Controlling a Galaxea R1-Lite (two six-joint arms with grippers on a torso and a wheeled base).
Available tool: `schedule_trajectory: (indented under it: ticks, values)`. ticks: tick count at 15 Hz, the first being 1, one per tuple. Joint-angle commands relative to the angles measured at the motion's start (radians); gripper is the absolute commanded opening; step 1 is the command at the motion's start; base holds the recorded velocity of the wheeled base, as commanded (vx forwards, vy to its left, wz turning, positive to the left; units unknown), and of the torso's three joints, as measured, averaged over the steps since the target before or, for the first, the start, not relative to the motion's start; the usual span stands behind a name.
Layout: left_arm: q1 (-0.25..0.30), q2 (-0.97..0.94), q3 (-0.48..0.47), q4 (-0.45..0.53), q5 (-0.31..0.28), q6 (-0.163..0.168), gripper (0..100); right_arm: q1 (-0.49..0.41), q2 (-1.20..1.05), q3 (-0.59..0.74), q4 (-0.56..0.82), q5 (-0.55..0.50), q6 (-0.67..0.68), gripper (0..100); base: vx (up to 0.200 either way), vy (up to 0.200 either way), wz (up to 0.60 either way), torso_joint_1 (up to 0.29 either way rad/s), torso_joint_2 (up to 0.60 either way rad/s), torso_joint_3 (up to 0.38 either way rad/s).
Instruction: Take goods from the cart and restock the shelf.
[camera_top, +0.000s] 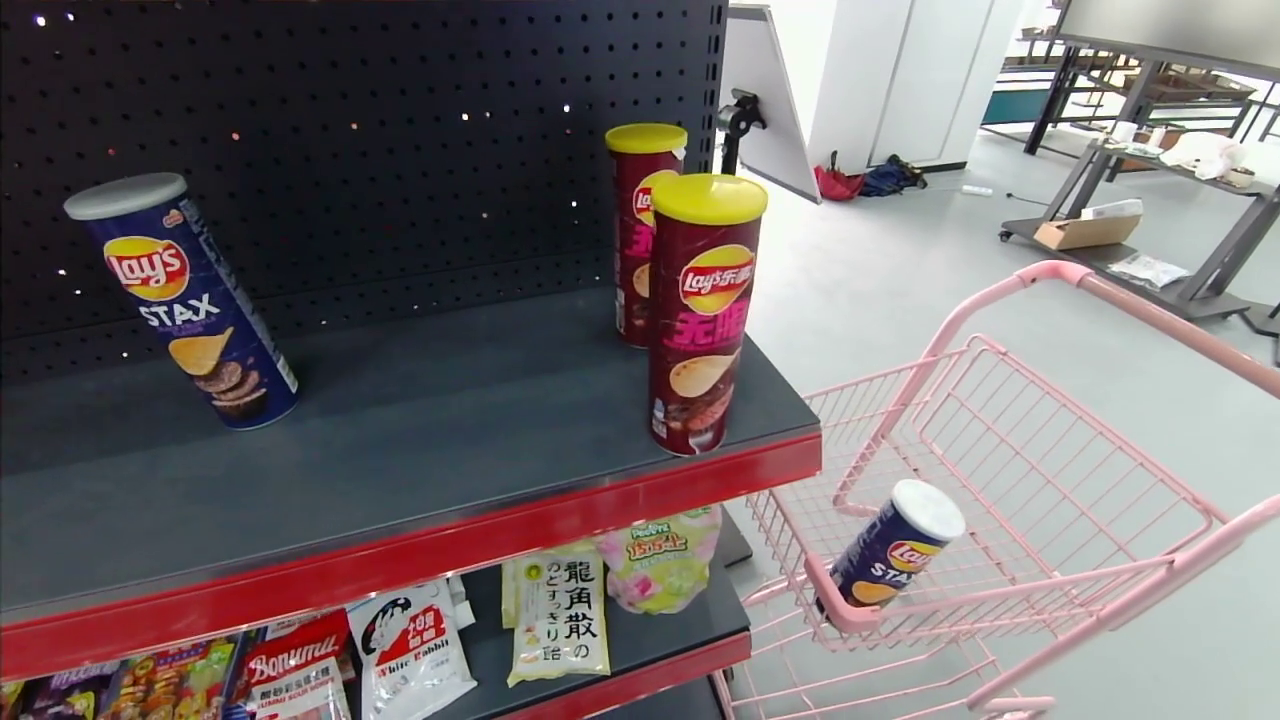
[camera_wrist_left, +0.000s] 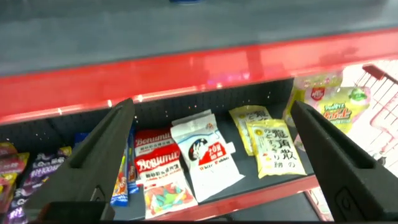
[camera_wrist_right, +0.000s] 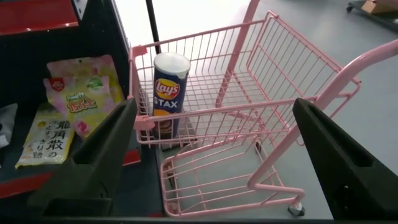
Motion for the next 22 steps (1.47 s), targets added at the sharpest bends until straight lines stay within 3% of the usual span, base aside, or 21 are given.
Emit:
schedule_trajectory:
  ticks: [1,6,15,22]
  values:
    - [0.0,0.0,0.0,0.0,0.0,0.0,100,0.0,0.0,0.0,0.0,0.001,0.0,100,0.0,0.0,0.0,-0.168,0.48,0.3]
    - [0.0,0.0,0.0,0.0,0.0,0.0,100,0.0,0.0,0.0,0.0,-0.001,0.0,100,0.0,0.0,0.0,-0.166,0.48,0.305]
    - [0.0,0.0,0.0,0.0,0.0,0.0,100,0.0,0.0,0.0,0.0,-0.001,0.001,100,0.0,0.0,0.0,-0.008,0.02,0.018]
    - [0.0,0.0,0.0,0.0,0.0,0.0,100,0.0,0.0,0.0,0.0,-0.001,0.001,100,0.0,0.0,0.0,-0.068,0.22,0.148]
